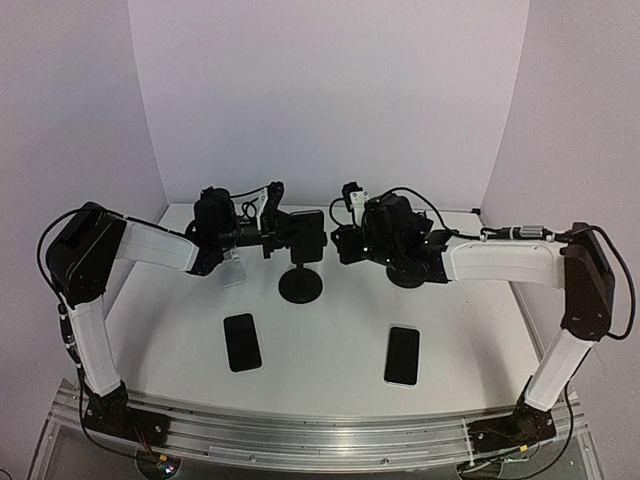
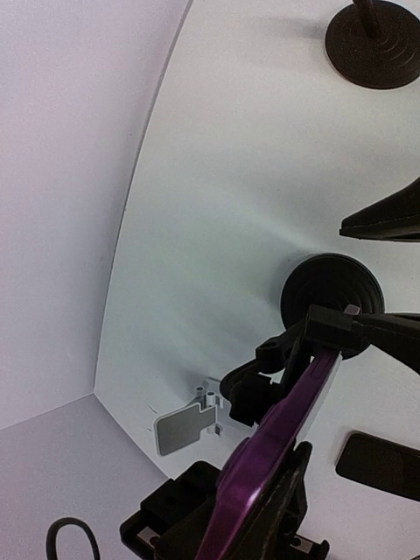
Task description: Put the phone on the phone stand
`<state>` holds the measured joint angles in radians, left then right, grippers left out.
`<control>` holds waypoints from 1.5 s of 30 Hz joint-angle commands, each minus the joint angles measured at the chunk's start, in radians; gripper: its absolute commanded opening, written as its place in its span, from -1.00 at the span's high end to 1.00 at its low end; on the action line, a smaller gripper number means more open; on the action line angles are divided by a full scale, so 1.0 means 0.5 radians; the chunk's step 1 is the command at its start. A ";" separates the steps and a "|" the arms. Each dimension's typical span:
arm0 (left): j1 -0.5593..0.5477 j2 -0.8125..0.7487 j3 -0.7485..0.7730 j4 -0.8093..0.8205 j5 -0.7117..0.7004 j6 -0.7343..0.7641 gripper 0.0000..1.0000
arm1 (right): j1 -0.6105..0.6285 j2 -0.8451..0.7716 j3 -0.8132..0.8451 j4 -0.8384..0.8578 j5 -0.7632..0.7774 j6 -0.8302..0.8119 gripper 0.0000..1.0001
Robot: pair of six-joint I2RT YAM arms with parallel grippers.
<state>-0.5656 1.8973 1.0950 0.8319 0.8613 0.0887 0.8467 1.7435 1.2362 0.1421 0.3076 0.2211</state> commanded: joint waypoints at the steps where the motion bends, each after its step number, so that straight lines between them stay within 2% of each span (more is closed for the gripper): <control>1: 0.012 0.117 0.065 -0.069 0.126 0.036 1.00 | 0.004 -0.053 0.056 0.045 -0.043 -0.019 0.52; 8: 0.025 0.235 0.248 -0.132 0.246 -0.022 1.00 | 0.006 -0.093 0.037 0.015 -0.048 -0.057 0.38; 16: 0.024 0.413 0.533 -0.229 0.298 -0.152 1.00 | 0.006 -0.163 -0.028 -0.002 0.004 -0.089 0.31; 29: 0.085 0.613 0.867 -0.515 0.332 -0.074 1.00 | 0.004 -0.187 -0.038 -0.017 0.037 -0.106 0.24; 33: 0.093 0.644 0.930 -0.558 0.347 0.074 1.00 | 0.004 -0.198 -0.039 -0.017 0.031 -0.109 0.24; 42: 0.106 0.685 1.010 -0.572 0.436 0.036 1.00 | 0.005 -0.210 -0.039 -0.020 0.017 -0.102 0.22; 45: 0.113 0.674 1.025 -0.576 0.481 -0.020 0.89 | 0.005 -0.216 -0.043 -0.021 0.021 -0.102 0.20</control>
<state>-0.5258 2.1964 1.5841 0.6258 1.0768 0.1033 0.8467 1.6834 1.2121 0.1220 0.3141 0.1795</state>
